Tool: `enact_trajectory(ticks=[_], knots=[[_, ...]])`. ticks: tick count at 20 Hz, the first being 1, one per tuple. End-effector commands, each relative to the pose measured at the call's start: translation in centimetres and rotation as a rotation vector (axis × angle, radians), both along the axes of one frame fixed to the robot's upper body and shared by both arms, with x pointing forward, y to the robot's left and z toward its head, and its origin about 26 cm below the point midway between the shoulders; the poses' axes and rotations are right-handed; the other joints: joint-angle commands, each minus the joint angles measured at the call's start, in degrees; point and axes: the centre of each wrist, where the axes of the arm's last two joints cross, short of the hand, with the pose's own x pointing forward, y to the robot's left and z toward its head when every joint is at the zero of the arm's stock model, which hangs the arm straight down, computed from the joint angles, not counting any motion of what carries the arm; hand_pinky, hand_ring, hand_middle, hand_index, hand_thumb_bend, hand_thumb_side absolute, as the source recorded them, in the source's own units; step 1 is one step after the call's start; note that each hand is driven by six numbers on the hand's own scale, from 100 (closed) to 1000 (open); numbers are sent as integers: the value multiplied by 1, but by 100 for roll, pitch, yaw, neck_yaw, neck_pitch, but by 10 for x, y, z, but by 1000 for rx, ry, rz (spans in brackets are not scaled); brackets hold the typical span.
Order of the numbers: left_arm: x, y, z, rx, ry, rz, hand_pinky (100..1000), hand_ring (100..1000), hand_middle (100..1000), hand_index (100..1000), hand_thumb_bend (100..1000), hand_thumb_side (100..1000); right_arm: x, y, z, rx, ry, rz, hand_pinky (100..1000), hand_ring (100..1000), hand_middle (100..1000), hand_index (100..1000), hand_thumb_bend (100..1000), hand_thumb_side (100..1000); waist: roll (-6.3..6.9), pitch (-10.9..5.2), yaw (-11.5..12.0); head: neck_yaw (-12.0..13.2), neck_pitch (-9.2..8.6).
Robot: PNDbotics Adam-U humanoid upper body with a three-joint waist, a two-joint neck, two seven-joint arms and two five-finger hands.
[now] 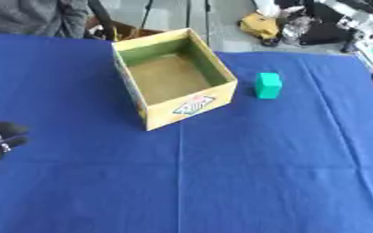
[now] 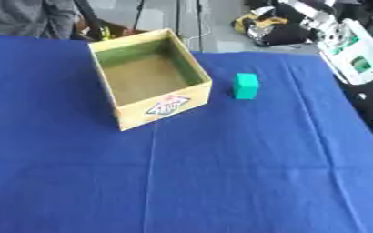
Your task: Pick up objects on the table and place them in the box.
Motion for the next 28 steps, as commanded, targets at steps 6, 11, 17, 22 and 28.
enact_trajectory(ticks=[6,11,17,22,28], knots=[[1,-1,13,13,-38,-17,831,792,599,673,412,1000,8,-41,-13,-129,112,-47,829,927,870,937,261,452,14,-34,59,-53,-114],[1,-1,14,13,-41,-19,830,792,598,673,412,1000,13,-56,-30,-166,139,-63,830,928,869,936,250,477,43,-5,78,-51,-106],[1,-1,14,13,-42,-17,831,792,598,673,410,1000,15,-61,-44,-217,132,-81,831,929,866,933,244,499,69,32,81,-26,-92],[1,-1,14,13,-42,-18,831,792,598,672,411,1000,17,-60,-51,-262,122,-90,831,931,865,933,324,553,80,51,73,-12,-82],[1,-1,14,11,-44,-17,831,792,597,672,411,1000,20,-52,-61,-332,121,-69,833,935,862,935,374,573,98,79,87,-4,-54]])
